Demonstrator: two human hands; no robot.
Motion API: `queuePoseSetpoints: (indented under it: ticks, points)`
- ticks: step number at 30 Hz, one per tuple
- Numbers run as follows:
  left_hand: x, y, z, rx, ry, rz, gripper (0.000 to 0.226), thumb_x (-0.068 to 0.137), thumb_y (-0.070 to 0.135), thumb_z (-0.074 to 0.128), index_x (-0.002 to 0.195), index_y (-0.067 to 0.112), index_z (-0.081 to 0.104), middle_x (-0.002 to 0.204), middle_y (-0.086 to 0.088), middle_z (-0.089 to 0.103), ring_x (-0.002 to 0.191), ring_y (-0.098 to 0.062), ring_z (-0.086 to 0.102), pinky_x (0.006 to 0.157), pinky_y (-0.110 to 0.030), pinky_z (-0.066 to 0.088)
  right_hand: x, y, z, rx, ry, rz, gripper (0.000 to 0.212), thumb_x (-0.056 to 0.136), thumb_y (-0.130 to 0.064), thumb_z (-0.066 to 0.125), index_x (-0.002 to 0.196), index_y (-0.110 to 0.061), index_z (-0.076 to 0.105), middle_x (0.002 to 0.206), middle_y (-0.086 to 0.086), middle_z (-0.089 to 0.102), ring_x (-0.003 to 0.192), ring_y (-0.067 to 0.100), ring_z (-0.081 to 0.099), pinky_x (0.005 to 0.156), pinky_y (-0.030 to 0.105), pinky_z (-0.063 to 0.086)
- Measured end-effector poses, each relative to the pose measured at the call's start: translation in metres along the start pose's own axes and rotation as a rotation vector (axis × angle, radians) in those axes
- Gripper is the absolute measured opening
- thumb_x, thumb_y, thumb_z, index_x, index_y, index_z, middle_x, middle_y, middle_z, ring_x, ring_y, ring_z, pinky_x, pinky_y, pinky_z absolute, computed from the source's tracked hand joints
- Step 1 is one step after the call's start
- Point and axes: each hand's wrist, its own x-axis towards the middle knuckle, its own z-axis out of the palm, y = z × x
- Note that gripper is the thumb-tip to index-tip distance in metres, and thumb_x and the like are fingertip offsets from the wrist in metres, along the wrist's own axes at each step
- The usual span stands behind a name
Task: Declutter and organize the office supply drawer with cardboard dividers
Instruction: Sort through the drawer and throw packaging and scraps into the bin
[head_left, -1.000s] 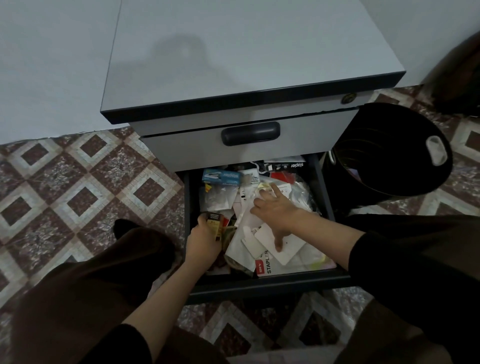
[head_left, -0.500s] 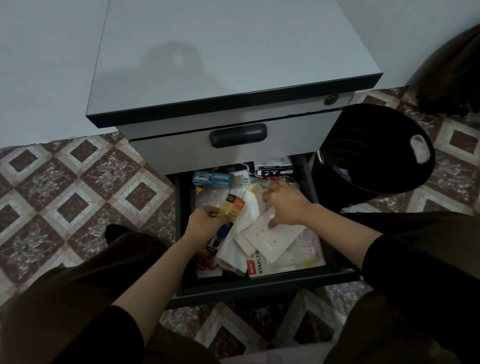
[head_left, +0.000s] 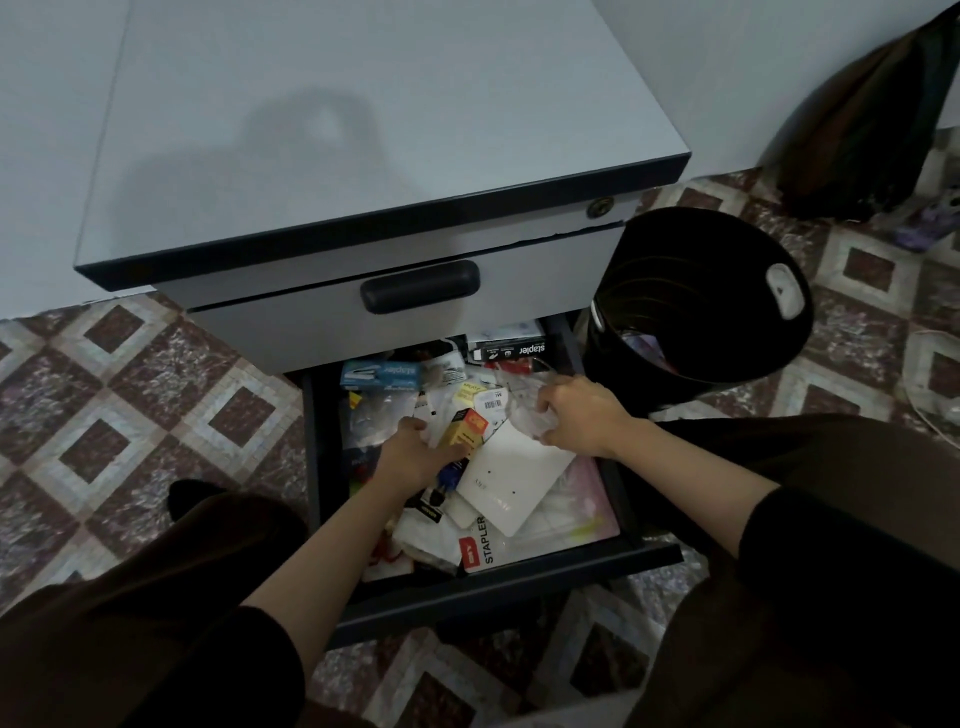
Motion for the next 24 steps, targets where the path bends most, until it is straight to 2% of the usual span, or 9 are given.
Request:
queuePoseSetpoints:
  ticks: [2,4,8,10,12,15,18,21,24]
  points:
    - [0.003,0.0,-0.004,-0.069,-0.037,-0.039,0.036,0.076,0.031,0.075,0.097,0.006,0.061,0.097,-0.011,0.06,0.091,-0.025,0.06,0.077,-0.032,0.046,-0.001,0.001,0.0,0.01,0.008,0.011,0.047,0.083,-0.036,0.065,0.125,-0.018,0.053,0.129,0.006,0.053,0.119,0.025,0.049,0.094,0.032,0.04]
    - [0.004,0.0,-0.007,-0.073,-0.049,-0.027,0.031,0.075,0.031,0.075,0.083,0.004,0.062,0.089,-0.017,0.064,0.077,-0.024,0.059,0.07,-0.032,0.044,-0.002,0.0,0.0,0.037,0.015,0.017,0.049,0.082,-0.037,0.066,0.126,-0.017,0.052,0.129,0.006,0.053,0.119,0.026,0.049,0.094,0.032,0.041]
    - [-0.001,0.001,-0.01,-0.075,-0.045,0.003,0.024,0.083,0.027,0.067,0.092,0.008,0.054,0.091,-0.007,0.059,0.083,-0.02,0.057,0.066,-0.026,0.043,0.0,-0.004,0.006,0.079,0.019,0.021,0.054,0.082,-0.036,0.066,0.129,-0.016,0.047,0.131,0.009,0.047,0.119,0.027,0.048,0.094,0.033,0.043]
    - [-0.005,-0.001,-0.016,-0.1,-0.03,0.007,0.025,0.085,0.026,0.064,0.099,0.012,0.049,0.096,-0.006,0.057,0.093,-0.023,0.059,0.075,-0.029,0.047,0.002,-0.007,0.009,0.067,0.017,0.024,0.058,0.083,-0.036,0.064,0.132,-0.014,0.044,0.134,0.012,0.043,0.121,0.028,0.046,0.094,0.035,0.044]
    - [-0.007,-0.006,-0.026,-0.098,-0.006,0.025,0.027,0.084,0.026,0.065,0.102,0.01,0.052,0.103,-0.009,0.061,0.097,-0.025,0.06,0.082,-0.033,0.048,0.002,-0.01,0.01,0.053,0.015,0.024,0.059,0.085,-0.035,0.062,0.135,-0.013,0.041,0.136,0.013,0.039,0.123,0.029,0.042,0.096,0.036,0.043]
    - [-0.008,-0.009,-0.046,-0.085,0.054,0.074,0.031,0.086,0.027,0.063,0.109,0.008,0.057,0.107,-0.01,0.063,0.095,-0.023,0.059,0.079,-0.032,0.046,0.005,-0.014,0.012,0.092,0.011,0.043,0.058,0.088,-0.033,0.057,0.138,-0.009,0.038,0.137,0.016,0.037,0.127,0.032,0.037,0.1,0.037,0.039]
    - [-0.012,-0.008,-0.059,-0.107,0.122,0.095,0.037,0.087,0.025,0.063,0.114,0.003,0.051,0.102,-0.008,0.056,0.09,-0.021,0.054,0.073,-0.029,0.039,0.01,-0.018,0.013,0.216,0.016,0.095,0.051,0.095,-0.027,0.044,0.139,-0.003,0.035,0.138,0.021,0.037,0.126,0.037,0.038,0.102,0.037,0.038]
    - [-0.015,-0.011,-0.063,-0.112,0.142,0.117,0.039,0.087,0.025,0.063,0.114,0.001,0.05,0.1,-0.008,0.055,0.088,-0.021,0.053,0.072,-0.029,0.039,0.011,-0.019,0.015,0.3,-0.018,0.199,0.051,0.098,-0.025,0.037,0.139,0.004,0.029,0.137,0.024,0.04,0.124,0.039,0.044,0.096,0.037,0.041]
    - [-0.019,-0.015,-0.064,-0.129,0.129,0.114,0.032,0.087,0.025,0.063,0.109,0.006,0.049,0.098,-0.006,0.055,0.088,-0.02,0.054,0.073,-0.029,0.039,0.011,-0.019,0.016,0.347,-0.007,0.244,0.05,0.095,-0.03,0.047,0.133,0.0,0.036,0.129,0.023,0.05,0.116,0.036,0.052,0.087,0.034,0.045]
